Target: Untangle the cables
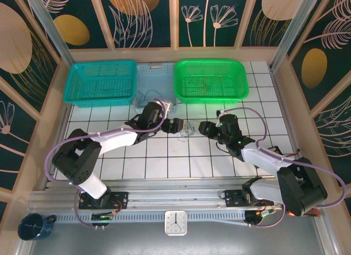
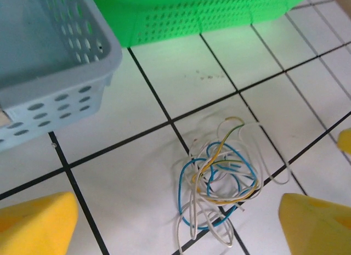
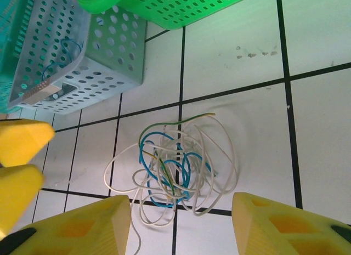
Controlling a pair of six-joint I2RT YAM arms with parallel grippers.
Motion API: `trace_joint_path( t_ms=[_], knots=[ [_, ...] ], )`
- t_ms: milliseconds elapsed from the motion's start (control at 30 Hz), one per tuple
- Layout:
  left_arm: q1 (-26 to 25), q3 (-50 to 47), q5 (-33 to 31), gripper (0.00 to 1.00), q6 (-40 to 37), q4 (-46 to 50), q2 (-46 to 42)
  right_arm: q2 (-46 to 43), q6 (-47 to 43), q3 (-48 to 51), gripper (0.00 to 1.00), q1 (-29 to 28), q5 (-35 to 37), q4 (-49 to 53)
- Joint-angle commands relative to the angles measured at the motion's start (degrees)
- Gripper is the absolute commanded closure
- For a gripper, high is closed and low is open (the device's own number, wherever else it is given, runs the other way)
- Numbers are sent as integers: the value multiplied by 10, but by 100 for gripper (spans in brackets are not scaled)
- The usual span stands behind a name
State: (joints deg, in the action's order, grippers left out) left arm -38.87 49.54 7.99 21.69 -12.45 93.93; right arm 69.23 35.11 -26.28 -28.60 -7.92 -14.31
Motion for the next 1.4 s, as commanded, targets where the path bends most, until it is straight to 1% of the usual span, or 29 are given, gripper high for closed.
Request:
trace_joint_path(
  t_ms=[0, 100, 200, 233, 367, 500, 600, 933, 1233, 1367],
  knots=[
    [-7, 30, 19, 11, -3, 13, 24, 17, 9, -2, 48, -9, 3, -23],
    [-7, 48, 25, 17, -6, 16, 39, 29, 8, -8, 46, -16, 2, -28],
    [-7, 58, 30, 21, -7, 24, 77, 39, 7, -15, 46, -22, 4, -28],
    [-7, 80, 29, 22, -7, 32, 83, 39, 8, -16, 46, -23, 4, -28],
    [-10, 115, 9, 22, -17, 61, 98, 36, 7, -19, 46, -24, 10, -26],
    [-11, 138, 7, 23, -23, 85, 113, 31, 7, -20, 46, -24, 15, -22],
    [-13, 136, 8, 24, -22, 88, 118, 27, 6, -23, 46, -24, 18, -17],
    [-18, 106, 30, 37, -18, 72, 126, 37, -6, -62, 46, -24, 9, -18],
    [-20, 90, 41, 46, -14, 56, 134, 71, 10, -81, 50, -24, -22, -56],
    [-20, 89, 41, 50, -15, 48, 141, 94, 26, -85, 53, -24, -47, -89]
  ],
)
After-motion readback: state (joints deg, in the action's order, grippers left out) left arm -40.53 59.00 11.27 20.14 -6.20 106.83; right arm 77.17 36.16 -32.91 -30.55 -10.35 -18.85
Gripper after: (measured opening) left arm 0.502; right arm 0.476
